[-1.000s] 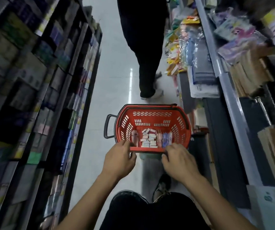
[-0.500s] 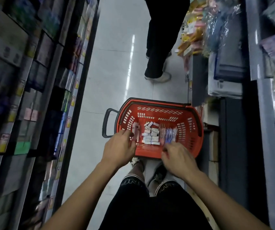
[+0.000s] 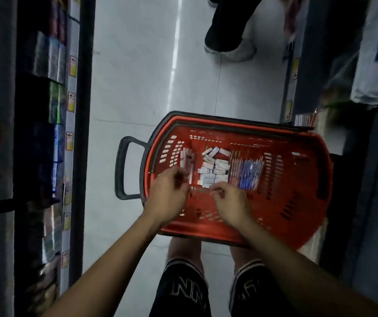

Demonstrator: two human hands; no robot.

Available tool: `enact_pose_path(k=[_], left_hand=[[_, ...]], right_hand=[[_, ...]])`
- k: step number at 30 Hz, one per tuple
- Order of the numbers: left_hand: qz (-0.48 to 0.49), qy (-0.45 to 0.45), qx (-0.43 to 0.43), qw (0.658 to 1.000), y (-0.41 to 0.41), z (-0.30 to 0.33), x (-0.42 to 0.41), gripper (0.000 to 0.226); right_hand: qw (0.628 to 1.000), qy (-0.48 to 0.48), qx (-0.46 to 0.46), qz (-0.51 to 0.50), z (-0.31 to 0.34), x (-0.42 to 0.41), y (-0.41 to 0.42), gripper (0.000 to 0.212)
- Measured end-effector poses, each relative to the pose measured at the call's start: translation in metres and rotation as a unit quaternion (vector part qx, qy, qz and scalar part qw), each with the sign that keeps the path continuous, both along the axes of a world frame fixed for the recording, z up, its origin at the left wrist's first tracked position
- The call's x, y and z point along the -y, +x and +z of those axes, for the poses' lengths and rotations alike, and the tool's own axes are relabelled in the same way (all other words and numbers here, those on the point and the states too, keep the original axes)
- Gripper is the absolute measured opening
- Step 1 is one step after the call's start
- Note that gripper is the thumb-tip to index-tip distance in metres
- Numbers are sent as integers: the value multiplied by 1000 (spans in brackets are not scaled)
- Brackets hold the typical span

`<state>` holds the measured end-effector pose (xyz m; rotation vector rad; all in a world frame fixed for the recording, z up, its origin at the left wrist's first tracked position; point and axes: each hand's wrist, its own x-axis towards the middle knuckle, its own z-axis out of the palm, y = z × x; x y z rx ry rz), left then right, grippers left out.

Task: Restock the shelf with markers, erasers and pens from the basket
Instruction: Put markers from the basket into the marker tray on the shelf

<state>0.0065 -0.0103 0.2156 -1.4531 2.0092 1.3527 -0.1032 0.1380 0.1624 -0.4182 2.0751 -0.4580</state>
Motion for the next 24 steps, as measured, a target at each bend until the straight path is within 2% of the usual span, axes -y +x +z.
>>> enact_pose_path(k=[4,11,14,17,24], left_hand=[[157,48,0,987,-17,-83,-10,22],[341,100,58,933,-21,-176,-23,16],[373,101,72,920,-17,-192,-26,14],[381,93,78,917,-14,-199,-26,14],[364,93,86,923,-20,-198,-15,13]], right_hand=[[997,26,35,-61,-97,32,11,24],[989,142,41,-14,-220,74,35,23],[981,195,-1,-4,-243,79,46,30],[979,201,-34,3,-251,81,55,31],[980,196,-32,-14,-241,84,50,27]])
